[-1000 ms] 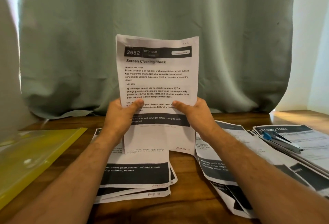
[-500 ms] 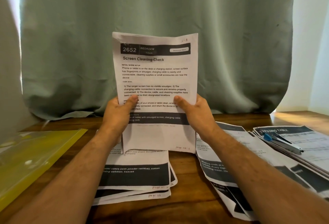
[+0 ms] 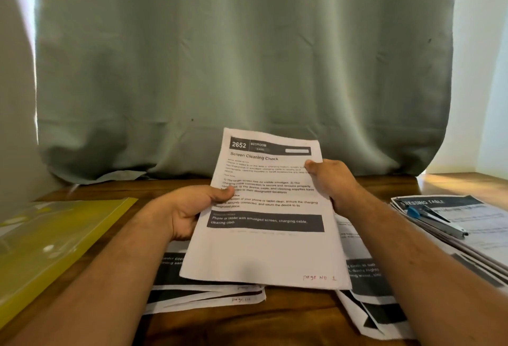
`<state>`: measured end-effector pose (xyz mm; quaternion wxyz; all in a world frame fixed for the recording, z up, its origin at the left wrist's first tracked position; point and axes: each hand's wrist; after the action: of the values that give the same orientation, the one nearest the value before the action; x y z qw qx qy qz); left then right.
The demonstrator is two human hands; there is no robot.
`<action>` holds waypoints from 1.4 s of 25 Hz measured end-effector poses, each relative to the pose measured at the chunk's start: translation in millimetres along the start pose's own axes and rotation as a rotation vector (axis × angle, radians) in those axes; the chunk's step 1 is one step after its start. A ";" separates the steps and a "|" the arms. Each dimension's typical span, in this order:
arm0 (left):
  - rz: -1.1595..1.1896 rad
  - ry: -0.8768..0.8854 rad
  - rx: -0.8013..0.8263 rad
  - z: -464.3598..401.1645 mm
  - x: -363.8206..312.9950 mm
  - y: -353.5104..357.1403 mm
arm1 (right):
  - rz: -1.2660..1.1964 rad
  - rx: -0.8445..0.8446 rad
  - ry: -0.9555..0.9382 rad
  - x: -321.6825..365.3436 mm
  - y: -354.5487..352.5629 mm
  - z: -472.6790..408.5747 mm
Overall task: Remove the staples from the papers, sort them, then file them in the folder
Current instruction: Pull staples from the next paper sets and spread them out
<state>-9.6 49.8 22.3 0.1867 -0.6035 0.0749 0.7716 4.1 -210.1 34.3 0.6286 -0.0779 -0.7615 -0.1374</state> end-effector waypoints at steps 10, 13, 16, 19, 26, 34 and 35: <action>0.118 0.114 -0.343 -21.3 6.8 -10.3 | 0.041 0.333 0.387 -11.2 2.2 6.4; 0.131 0.157 -0.373 -22.9 5.8 -5.7 | -0.003 0.381 0.356 -8.9 0.0 6.9; 0.120 0.151 -0.362 -22.5 6.1 3.6 | -0.066 0.315 0.303 -6.5 -2.7 4.3; 0.102 0.136 -0.365 -20.1 5.4 14.1 | -0.046 0.252 0.287 -9.1 -4.1 4.3; 0.074 0.154 -0.318 -9.3 0.0 44.2 | -0.019 0.154 0.226 -1.1 -31.3 18.6; -0.080 0.205 -0.185 -32.0 -31.7 104.3 | 0.948 -0.374 -0.168 -9.5 -144.8 13.2; -0.124 0.198 -0.174 -39.3 -27.2 111.0 | 1.103 -0.390 -0.136 -14.4 -153.4 14.9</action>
<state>-10.6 -71.0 26.0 0.1726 -0.6939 -0.0116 0.6990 -51.7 -350.5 0.5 0.5308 -0.5854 -0.6078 0.0778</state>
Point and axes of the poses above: each hand's wrist, its own z-axis away from the middle knuckle, its own y-axis out of the palm, x = y × z, and after that the axes turned 13 degrees about -z, right-handed
